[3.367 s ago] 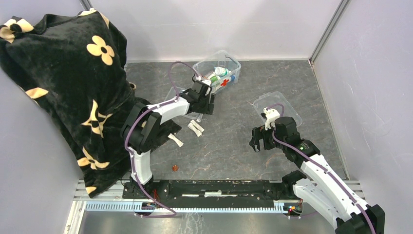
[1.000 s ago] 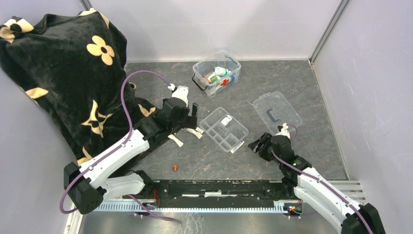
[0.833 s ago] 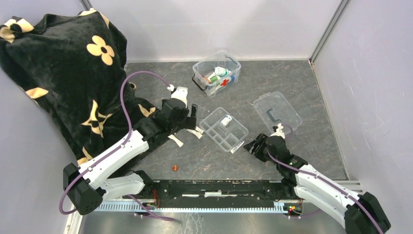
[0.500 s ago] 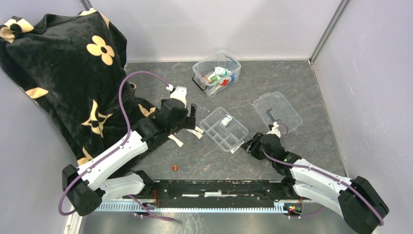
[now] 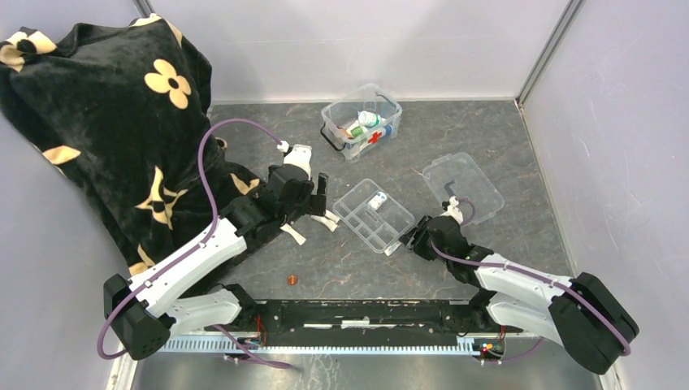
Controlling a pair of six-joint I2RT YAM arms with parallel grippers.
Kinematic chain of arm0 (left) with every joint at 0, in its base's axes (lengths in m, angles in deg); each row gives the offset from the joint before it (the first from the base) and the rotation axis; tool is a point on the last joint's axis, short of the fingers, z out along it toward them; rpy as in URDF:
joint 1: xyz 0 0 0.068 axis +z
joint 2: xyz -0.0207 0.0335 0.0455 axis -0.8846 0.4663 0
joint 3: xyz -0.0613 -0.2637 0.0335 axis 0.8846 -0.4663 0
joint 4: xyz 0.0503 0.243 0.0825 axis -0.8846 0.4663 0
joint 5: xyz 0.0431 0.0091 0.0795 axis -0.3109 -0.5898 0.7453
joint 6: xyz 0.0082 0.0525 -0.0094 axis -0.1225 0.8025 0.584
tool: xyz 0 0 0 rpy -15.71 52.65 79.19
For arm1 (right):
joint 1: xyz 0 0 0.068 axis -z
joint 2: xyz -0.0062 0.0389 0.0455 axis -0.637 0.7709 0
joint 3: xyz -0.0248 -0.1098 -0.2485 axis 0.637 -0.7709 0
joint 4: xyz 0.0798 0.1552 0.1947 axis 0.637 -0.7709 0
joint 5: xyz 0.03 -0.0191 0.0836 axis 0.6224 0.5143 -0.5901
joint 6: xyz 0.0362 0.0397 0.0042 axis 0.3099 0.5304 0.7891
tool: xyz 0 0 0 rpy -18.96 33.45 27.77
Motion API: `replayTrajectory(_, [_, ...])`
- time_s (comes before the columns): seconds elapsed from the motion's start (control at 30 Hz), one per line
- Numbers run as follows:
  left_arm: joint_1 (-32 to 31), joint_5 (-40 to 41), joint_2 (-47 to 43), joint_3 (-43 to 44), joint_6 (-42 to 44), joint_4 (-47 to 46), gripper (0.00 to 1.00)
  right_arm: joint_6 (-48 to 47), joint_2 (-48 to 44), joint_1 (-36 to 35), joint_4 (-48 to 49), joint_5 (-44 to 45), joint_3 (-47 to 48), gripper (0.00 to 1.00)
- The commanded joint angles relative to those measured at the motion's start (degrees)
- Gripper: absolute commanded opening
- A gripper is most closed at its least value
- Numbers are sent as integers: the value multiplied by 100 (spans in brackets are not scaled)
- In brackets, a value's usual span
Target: Organize the medicine kit
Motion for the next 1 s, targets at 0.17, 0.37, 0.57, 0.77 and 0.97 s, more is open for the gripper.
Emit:
replayTrajectory(0.17, [2,250,-40,8,308,57,98,-478,567,-32,-47,36,462,47])
replayTrajectory(0.37, [2,303,4,26,315,92,98,-781,921,-28,-160,-56,650,51])
replayTrajectory(0.57, [2,312,17,26,317,102,98,-1257,1138,-64,-617,89,858,49])
replayTrajectory(0.77, [11,294,38,43,322,103,98,-2066,1607,-104,-1389,210,1546,48])
replayTrajectory(0.97, [11,303,34,43,326,110,98,-2484,2044,-314,-1826,446,1965,42])
